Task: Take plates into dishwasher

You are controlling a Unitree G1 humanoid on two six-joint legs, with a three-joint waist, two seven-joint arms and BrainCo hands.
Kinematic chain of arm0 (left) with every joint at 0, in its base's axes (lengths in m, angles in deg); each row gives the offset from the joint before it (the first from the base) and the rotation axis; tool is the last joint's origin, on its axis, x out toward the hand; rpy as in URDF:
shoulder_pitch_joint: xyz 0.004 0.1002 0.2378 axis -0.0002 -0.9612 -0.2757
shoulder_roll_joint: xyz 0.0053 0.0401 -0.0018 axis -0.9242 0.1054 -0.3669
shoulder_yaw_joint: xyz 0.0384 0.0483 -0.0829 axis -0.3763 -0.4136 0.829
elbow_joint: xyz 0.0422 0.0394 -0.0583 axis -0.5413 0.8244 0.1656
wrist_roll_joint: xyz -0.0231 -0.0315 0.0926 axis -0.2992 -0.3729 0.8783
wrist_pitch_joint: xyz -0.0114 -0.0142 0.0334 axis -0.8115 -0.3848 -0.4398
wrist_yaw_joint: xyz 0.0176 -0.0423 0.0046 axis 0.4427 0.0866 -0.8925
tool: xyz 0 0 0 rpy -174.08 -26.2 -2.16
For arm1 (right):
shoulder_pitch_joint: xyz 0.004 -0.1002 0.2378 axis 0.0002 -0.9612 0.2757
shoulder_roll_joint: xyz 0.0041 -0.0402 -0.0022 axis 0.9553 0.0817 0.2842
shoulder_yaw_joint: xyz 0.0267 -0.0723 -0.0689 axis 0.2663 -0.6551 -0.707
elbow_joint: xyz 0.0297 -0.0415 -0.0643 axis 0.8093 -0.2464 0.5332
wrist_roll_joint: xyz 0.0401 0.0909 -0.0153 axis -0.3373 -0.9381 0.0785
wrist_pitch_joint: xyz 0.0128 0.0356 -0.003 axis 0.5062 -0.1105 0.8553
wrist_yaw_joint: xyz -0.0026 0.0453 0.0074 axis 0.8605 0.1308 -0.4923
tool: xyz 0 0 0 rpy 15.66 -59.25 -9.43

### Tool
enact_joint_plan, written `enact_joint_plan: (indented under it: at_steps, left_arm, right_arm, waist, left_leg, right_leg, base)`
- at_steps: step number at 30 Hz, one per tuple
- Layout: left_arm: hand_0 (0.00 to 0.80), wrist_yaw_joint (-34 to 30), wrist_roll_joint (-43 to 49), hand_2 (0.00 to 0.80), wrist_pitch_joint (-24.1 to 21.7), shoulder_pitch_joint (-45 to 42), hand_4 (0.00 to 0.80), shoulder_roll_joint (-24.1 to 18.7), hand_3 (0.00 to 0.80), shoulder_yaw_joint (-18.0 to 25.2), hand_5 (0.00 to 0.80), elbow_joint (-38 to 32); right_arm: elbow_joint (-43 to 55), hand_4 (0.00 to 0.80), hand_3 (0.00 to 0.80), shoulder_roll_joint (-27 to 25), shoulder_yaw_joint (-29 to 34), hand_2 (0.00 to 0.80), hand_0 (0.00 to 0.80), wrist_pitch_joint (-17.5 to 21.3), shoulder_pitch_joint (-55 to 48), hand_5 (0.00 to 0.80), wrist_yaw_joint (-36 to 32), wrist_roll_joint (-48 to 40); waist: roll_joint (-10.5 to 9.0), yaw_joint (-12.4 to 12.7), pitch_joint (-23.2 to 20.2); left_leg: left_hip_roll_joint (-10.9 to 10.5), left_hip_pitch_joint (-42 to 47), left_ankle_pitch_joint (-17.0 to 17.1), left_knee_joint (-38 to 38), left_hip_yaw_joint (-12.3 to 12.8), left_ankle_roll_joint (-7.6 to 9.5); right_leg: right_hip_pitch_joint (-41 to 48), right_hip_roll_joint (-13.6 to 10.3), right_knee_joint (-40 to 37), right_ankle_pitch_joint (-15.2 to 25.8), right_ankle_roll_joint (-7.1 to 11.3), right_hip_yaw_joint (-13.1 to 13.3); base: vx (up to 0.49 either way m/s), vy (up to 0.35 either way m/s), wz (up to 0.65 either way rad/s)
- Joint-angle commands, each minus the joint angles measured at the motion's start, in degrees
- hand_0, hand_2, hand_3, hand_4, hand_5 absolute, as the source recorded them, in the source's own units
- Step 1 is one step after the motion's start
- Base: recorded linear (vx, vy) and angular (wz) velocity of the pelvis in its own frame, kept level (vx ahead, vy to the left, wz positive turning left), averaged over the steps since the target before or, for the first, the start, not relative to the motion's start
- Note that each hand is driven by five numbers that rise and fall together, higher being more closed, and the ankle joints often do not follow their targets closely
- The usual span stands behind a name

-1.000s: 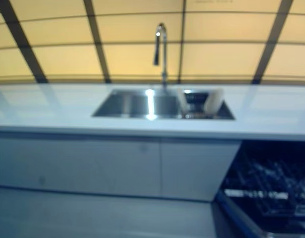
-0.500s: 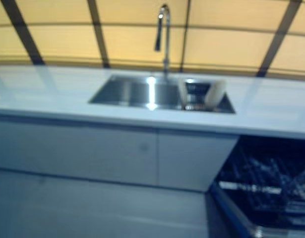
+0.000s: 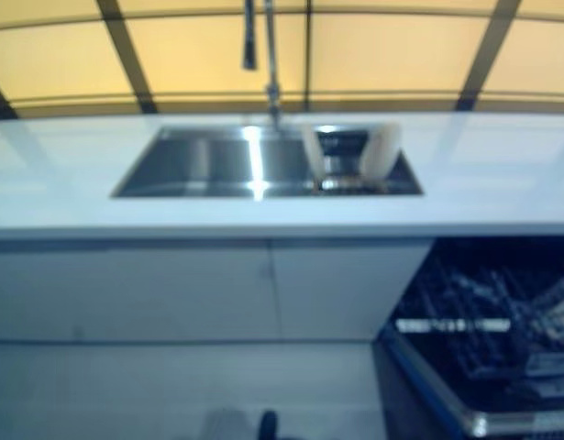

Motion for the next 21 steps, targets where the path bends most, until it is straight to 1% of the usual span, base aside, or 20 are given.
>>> enact_joint_plan:
  at_steps: [1,5,8,11,13,14,15,16,17,18,19,20,21]
  left_arm:
    - [0.0,0.22,1.87,0.0,-0.53,1.45,0.0,1.31,0.0,-1.13,0.0,1.27]
    - [0.0,-0.3,2.07,0.0,-0.19,2.15,0.0,0.95,0.0,-1.4,0.0,1.28]
    - [0.0,-1.1,1.85,0.0,0.02,2.17,0.0,1.73,0.0,-1.35,0.0,1.39]
    - [0.0,-1.49,2.12,0.0,0.71,1.96,0.0,2.62,0.0,-1.19,0.0,1.61]
    - [0.0,-1.23,2.25,0.0,0.97,2.01,0.0,2.94,0.0,-1.22,0.0,1.91]
    - [0.0,-0.88,2.66,0.0,0.91,2.1,0.0,2.97,0.0,-1.09,0.0,2.11]
    - [0.0,-0.64,3.3,0.0,0.72,2.2,0.0,2.68,0.0,-0.96,0.0,2.21]
    - [0.0,-0.56,3.88,0.0,0.33,2.17,0.0,2.11,0.0,-0.98,0.0,2.02]
    - [0.0,-0.55,4.03,0.0,0.26,2.15,0.0,1.98,0.0,-1.01,0.0,1.94]
    - [0.0,-0.75,4.56,0.0,0.45,2.66,0.0,1.1,0.0,-1.58,0.0,1.74]
    - [0.0,-0.66,5.58,0.0,0.8,2.98,0.0,0.67,0.0,-1.76,0.0,1.52]
    - [0.0,-0.56,6.16,0.0,1.21,3.43,0.0,0.18,0.0,-1.67,0.0,1.34]
    - [0.0,-0.41,5.89,0.0,1.54,3.96,0.0,-0.46,0.0,-1.8,0.0,1.19]
  right_arm:
    - [0.93,0.0,0.0,0.43,-1.59,0.0,0.0,0.68,0.8,0.0,0.17,0.31]
    - [1.61,0.0,0.0,0.52,-2.11,0.0,0.0,0.17,0.56,0.0,0.24,-1.14]
    - [1.42,0.0,0.0,0.49,-1.33,0.0,0.0,-0.12,-0.3,0.0,0.57,-1.22]
    - [1.08,0.0,0.0,0.49,-0.6,0.0,0.0,0.16,-0.57,0.0,0.93,-0.74]
    - [0.94,0.0,0.0,0.56,-0.09,0.0,0.0,0.23,-0.25,0.0,1.42,-1.11]
    - [0.83,0.0,0.0,0.62,0.27,0.0,0.0,0.28,-0.07,0.0,1.56,-1.28]
    - [0.94,0.0,0.0,0.74,0.65,0.0,0.0,0.13,0.06,0.0,1.72,-1.41]
    - [0.99,0.0,0.0,0.85,0.95,0.0,0.0,-0.02,0.22,0.0,1.77,-1.32]
    - [0.96,0.0,0.0,0.87,1.0,0.0,0.0,0.05,0.28,0.0,1.81,-1.29]
    - [1.12,0.0,0.0,0.72,1.36,0.0,0.0,0.51,0.29,0.0,2.42,-1.07]
    - [1.4,0.0,0.0,0.37,1.61,0.0,0.0,0.76,0.2,0.0,2.51,-1.72]
    - [1.76,0.0,0.0,-0.13,1.55,0.0,0.0,0.78,0.28,0.0,2.32,-2.38]
    - [2.08,0.0,0.0,-0.63,1.31,0.0,0.0,0.86,0.48,0.0,2.13,-3.03]
  waist:
    - [-1.21,0.39,-4.11]
    - [-1.36,0.53,-4.86]
    - [-1.31,0.3,-5.22]
    - [-1.47,0.32,-5.75]
    - [-1.51,0.2,-6.05]
    - [-1.58,0.09,-6.29]
    - [-1.78,-0.01,-6.75]
    - [-2.08,-0.11,-7.17]
    - [-2.13,-0.23,-7.33]
    - [-2.17,-1.18,-7.18]
    - [-2.02,-1.63,-6.53]
    - [-1.52,-1.88,-5.74]
    - [-0.77,-2.1,-4.77]
  left_leg:
    - [-2.87,-5.82,-5.23,3.8,0.61,1.67]
    - [-2.87,-7.26,-5.68,4.88,0.7,1.56]
    - [-2.69,-8.24,-6.71,6.89,1.3,1.34]
    - [-2.81,-8.51,-8.64,9.6,1.68,1.93]
    - [-3.1,-8.7,-10.06,11.49,2.13,2.61]
    - [-3.37,-8.27,-10.64,11.64,2.0,3.13]
    - [-3.98,-6.96,-10.9,10.6,1.33,3.96]
    - [-4.62,-4.64,-10.65,8.2,0.82,5.0]
    - [-4.76,-4.21,-10.5,7.56,0.68,5.23]
    - [-5.7,-1.51,-10.31,4.92,0.65,6.44]
    - [-5.93,-0.12,-10.0,4.17,1.15,6.67]
    - [-5.57,1.29,-9.76,3.75,1.46,6.54]
    - [-4.83,2.55,-9.45,3.52,1.53,6.25]
  right_leg:
    - [0.92,-3.05,3.55,-1.01,4.1,-7.21]
    - [0.89,-3.64,1.76,-0.48,4.12,-7.73]
    - [1.01,-4.18,1.07,-0.41,4.34,-7.86]
    - [1.18,-4.99,1.7,-1.07,4.75,-8.22]
    - [1.02,-5.37,3.98,-1.96,5.05,-8.45]
    - [0.81,-5.63,6.45,-2.46,5.32,-8.79]
    - [0.49,-6.09,10.09,-2.23,6.01,-9.44]
    - [-1.57,-7.26,18.42,0.28,7.62,-10.68]
    - [-2.31,-7.56,20.25,1.04,8.04,-10.96]
    - [-11.69,-9.85,37.99,6.65,9.82,-11.19]
    - [-17.33,-10.46,44.05,9.0,9.84,-10.66]
    - [-22.11,-10.3,46.22,9.26,9.3,-10.34]
    - [-24.57,-9.73,44.66,7.83,8.47,-10.68]
  base:
    - [0.157,-0.021,-0.15]
    - [0.127,-0.015,-0.1]
    - [0.148,0.015,-0.11]
    - [0.179,0.057,-0.09]
    - [0.194,0.089,-0.07]
    - [0.255,0.101,0.01]
    - [0.294,0.105,0.05]
    - [0.235,0.081,0.06]
    - [0.177,0.131,0.07]
    - [0.08,0.143,-0.09]
    - [0.045,0.167,-0.1]
    - [-0.002,0.095,-0.11]
    - [-0.006,0.037,0.08]
